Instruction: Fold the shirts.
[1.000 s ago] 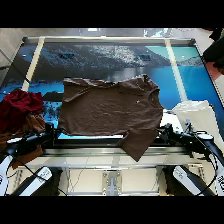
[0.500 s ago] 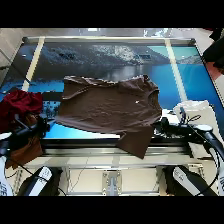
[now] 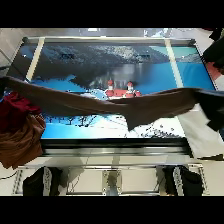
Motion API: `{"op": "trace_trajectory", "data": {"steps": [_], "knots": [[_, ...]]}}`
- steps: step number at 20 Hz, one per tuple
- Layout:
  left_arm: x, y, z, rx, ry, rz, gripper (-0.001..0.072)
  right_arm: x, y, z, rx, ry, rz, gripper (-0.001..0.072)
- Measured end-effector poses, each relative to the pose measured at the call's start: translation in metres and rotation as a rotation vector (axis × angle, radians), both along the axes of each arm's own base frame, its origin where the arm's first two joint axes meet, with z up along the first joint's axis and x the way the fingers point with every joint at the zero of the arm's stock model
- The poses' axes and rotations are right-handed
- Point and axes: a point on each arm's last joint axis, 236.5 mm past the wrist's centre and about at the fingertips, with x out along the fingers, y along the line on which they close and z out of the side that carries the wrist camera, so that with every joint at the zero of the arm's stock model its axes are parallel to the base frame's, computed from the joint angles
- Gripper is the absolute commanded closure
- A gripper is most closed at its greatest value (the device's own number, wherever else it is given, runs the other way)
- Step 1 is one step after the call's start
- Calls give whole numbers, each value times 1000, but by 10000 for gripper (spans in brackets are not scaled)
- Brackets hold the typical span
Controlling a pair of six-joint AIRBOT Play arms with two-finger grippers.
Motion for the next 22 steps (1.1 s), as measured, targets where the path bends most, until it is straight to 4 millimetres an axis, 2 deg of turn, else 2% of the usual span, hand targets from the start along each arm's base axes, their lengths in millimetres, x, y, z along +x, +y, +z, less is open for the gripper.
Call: {"op": "trace_trajectory", "data": {"steps": [2, 3, 4, 6, 9, 11, 13, 15, 18, 20, 22], "knots": [[-1, -15, 29, 127, 2, -51, 698, -7, -10, 39, -61, -92, -72, 701], [3, -18, 37, 184, 13, -66, 698, -2, -16, 51, -70, -109, -94, 701], [11, -21, 40, 242, 31, -77, 699, 9, -24, 56, -72, -99, -112, 701], [36, -16, 30, 347, 102, -62, 698, 41, -42, 46, -56, -26, -125, 701], [93, -4, -12, 448, 245, -14, 699, 111, -66, -5, 20, 183, -89, 701], [136, 5, -48, 487, 325, 11, 698, 158, -71, -52, 60, 321, -31, 700], [182, 15, -95, 525, 401, 29, 698, 202, -69, -106, 88, 441, 21, 700], [217, 20, -147, 547, 476, 24, 698, 246, -64, -159, 111, 514, 39, 701], [253, 23, -214, 568, 551, 9, 698, 303, -53, -233, 137, 571, 13, 701], [269, 22, -244, 571, 569, 2, 696, 329, -50, -271, 144, 583, -25, 700], [278, 22, -262, 571, 576, -2, 696, 343, -49, -293, 140, 585, -53, 701]]}}
